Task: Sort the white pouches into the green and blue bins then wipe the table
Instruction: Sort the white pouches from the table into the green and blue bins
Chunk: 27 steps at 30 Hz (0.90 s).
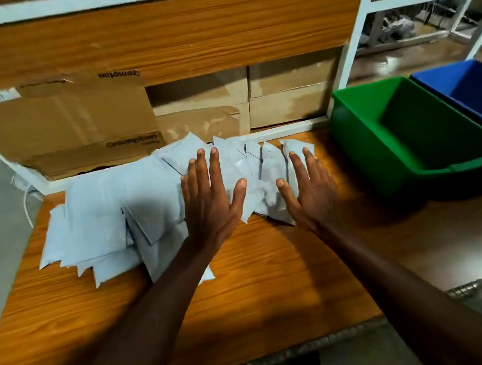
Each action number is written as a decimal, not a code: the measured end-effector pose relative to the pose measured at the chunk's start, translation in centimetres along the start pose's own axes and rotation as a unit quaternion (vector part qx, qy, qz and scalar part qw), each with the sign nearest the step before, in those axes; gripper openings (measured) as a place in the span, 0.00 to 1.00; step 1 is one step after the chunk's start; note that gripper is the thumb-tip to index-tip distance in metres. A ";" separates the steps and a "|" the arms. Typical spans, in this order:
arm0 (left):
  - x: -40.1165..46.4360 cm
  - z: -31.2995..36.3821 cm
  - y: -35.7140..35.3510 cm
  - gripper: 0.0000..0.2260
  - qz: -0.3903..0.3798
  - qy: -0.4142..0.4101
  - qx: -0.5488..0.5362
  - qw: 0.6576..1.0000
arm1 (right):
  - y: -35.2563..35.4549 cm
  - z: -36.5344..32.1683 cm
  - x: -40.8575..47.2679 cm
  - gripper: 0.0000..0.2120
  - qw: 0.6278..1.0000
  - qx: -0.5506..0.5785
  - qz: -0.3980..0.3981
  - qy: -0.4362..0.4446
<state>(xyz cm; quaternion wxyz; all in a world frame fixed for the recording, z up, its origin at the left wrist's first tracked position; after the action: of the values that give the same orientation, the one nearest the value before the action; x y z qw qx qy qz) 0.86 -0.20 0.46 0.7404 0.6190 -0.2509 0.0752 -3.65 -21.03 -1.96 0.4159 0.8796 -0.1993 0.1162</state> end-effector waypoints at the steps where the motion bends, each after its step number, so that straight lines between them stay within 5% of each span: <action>1: 0.8 0.4 -0.6 0.34 -0.011 0.005 0.004 1.000 | -0.1 0.7 0.8 0.33 1.000 0.003 -0.014 -0.013; 11: 7.0 2.5 -6.8 0.37 -0.067 0.159 0.092 0.981 | -3.9 8.7 7.1 0.34 0.976 -0.020 -0.160 -0.148; 16: 6.5 3.0 -7.9 0.37 -0.096 0.232 0.175 0.952 | -5.5 10.2 7.1 0.33 0.977 -0.039 -0.165 -0.128; 20: 6.1 2.9 -8.6 0.33 -0.136 0.231 0.171 0.948 | -5.6 10.2 6.7 0.31 0.984 -0.001 -0.149 -0.097; 27: 5.3 2.1 -7.8 0.28 -0.098 0.153 0.139 0.974 | -4.6 10.1 6.6 0.24 0.984 0.091 -0.118 -0.096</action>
<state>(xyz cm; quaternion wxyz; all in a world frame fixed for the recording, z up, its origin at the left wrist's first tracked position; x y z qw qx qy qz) 8.12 -4.98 -3.73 0.6805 0.7186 -0.0603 0.1300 4.70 -27.96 -8.98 0.3239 0.9382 -0.1220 -0.0011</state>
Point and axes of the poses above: each hand's wrist, its own x-axis towards the middle knuckle, its own y-axis out of the back of the hand, z = x × y, the point moved 1 cm from there along x, towards the middle knuckle, and after that the axes turned 14 degrees about x, right-handed, at the moved point
